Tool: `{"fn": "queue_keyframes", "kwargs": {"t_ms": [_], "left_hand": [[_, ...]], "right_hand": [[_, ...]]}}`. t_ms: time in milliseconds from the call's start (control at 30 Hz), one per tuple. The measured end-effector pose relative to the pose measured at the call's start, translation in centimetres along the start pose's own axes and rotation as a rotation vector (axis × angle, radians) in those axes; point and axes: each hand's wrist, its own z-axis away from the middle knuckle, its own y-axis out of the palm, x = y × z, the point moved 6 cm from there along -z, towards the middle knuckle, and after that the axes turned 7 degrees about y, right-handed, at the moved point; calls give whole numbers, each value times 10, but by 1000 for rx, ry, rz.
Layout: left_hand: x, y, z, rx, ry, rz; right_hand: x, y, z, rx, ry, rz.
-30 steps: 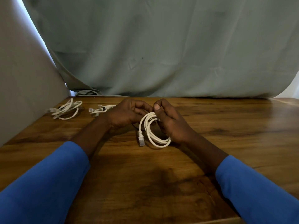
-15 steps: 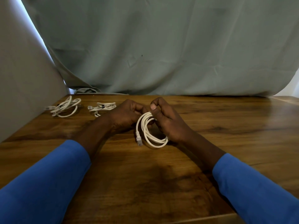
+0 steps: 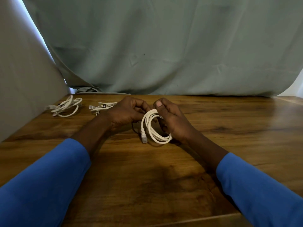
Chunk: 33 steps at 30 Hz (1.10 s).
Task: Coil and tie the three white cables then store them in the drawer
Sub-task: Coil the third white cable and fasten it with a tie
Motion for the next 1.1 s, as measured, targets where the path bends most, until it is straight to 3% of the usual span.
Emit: {"fn": "queue_keyframes", "kwargs": {"t_ms": [200, 500, 700, 800, 1100], "left_hand": [[-3, 5, -1, 56, 20, -51], [5, 9, 7, 107, -96, 349], [5, 6, 10, 138, -166, 514], [-1, 17, 11, 166, -162, 484], [0, 35, 6, -69, -71, 489]], "right_hand": [[1, 1, 2, 3, 20, -53], [2, 1, 3, -5, -1, 15], [4, -2, 3, -16, -46, 133], [6, -2, 5, -4, -49, 167], [2, -8, 2, -58, 12, 56]]}}
